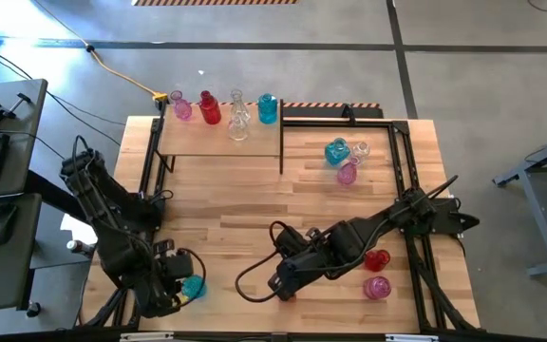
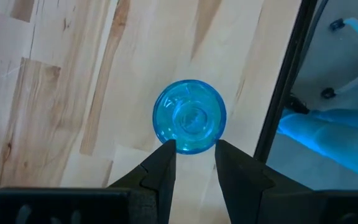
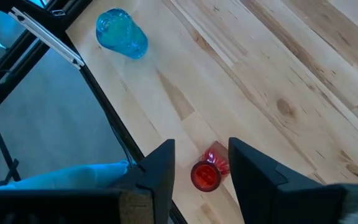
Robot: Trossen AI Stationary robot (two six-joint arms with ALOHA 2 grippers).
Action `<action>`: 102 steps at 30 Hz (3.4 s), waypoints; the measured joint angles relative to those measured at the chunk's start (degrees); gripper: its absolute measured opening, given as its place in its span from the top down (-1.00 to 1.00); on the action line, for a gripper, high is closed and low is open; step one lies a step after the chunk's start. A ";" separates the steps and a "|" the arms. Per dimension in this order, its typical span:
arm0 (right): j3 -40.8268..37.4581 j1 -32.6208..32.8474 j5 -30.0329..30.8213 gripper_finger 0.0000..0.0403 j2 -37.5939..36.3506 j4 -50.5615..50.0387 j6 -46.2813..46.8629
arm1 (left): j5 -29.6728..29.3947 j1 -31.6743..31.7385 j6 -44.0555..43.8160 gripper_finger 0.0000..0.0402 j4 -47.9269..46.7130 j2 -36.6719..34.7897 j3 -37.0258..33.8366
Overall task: Sort vases onto shelf
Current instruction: Put the bottom blue vase on the shelf aligned with the other blue vase
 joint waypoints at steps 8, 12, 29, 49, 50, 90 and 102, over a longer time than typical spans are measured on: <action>0.00 0.00 -0.03 0.35 0.00 -0.07 -0.62 | 0.68 0.00 0.09 0.48 0.04 3.54 0.00; 0.00 0.00 -0.17 0.35 0.00 -0.07 -0.63 | 0.80 0.05 0.09 0.48 0.00 5.02 0.00; 0.00 0.00 -0.17 0.35 0.00 0.33 -0.63 | 1.98 2.65 1.91 0.48 0.15 8.99 0.00; 0.00 0.00 -0.17 0.35 0.00 0.33 -0.63 | 3.72 3.20 1.57 0.48 3.79 9.85 -2.00; 0.00 0.00 -0.30 0.35 0.00 0.33 -0.78 | 4.13 3.21 1.50 0.48 5.23 9.87 -2.94; 0.00 0.00 1.09 0.35 -0.02 0.28 -3.94 | 4.94 4.31 0.69 0.88 6.93 6.59 -7.21; 0.01 0.11 3.27 0.06 -0.02 0.31 -6.95 | 5.28 7.89 7.79 0.88 7.28 6.35 -6.99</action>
